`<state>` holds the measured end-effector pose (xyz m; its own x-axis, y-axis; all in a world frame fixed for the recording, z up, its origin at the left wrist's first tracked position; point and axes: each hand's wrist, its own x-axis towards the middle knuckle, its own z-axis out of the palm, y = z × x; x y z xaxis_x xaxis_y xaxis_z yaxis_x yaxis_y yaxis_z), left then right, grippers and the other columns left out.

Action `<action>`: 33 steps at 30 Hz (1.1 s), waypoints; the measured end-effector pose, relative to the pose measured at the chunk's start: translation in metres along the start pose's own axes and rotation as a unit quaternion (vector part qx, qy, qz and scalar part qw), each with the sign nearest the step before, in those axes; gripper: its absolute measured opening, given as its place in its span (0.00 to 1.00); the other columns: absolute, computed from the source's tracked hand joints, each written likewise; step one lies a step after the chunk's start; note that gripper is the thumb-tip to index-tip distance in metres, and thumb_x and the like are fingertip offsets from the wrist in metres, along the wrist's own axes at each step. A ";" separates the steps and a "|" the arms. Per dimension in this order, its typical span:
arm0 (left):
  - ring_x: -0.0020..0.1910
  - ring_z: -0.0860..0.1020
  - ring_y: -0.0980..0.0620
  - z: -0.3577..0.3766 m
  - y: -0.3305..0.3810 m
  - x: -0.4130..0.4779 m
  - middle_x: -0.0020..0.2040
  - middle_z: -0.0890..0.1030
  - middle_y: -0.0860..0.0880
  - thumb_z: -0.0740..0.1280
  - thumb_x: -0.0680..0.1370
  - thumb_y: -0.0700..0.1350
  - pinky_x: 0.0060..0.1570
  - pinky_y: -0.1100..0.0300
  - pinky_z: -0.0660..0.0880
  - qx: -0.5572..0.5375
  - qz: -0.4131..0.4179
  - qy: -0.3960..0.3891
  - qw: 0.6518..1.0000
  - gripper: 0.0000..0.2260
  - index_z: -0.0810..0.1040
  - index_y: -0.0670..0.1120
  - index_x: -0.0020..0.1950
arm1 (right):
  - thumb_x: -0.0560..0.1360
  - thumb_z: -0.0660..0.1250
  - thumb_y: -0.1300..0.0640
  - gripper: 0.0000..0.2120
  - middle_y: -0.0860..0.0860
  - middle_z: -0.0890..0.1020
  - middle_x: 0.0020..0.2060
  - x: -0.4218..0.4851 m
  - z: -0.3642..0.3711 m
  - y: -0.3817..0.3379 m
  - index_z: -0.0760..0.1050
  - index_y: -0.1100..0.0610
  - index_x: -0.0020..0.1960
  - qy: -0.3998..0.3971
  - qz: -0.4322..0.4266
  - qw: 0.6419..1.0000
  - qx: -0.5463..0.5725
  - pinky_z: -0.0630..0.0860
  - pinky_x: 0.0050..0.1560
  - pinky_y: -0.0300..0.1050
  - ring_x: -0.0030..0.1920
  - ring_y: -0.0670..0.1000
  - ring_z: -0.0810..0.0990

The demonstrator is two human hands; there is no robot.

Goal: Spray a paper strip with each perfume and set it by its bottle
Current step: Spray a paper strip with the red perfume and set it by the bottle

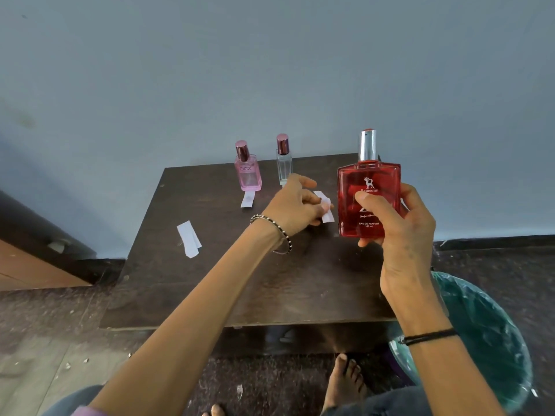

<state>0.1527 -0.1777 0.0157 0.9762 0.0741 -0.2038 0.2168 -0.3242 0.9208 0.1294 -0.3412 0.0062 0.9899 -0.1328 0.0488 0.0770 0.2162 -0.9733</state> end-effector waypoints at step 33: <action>0.43 0.80 0.42 0.021 -0.001 0.010 0.55 0.75 0.45 0.58 0.85 0.49 0.38 0.54 0.73 0.495 0.119 0.135 0.850 0.11 0.79 0.48 0.55 | 0.69 0.77 0.46 0.16 0.38 0.85 0.48 0.007 -0.001 0.001 0.76 0.37 0.54 -0.041 -0.011 0.999 0.010 0.81 0.30 0.38 0.47 0.44 0.86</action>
<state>0.1623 -0.1968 0.0056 0.9855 0.0670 0.1559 0.0406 -0.9851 0.1669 0.1365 -0.3428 0.0051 0.9942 -0.0593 0.0897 0.1012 0.2336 -0.9670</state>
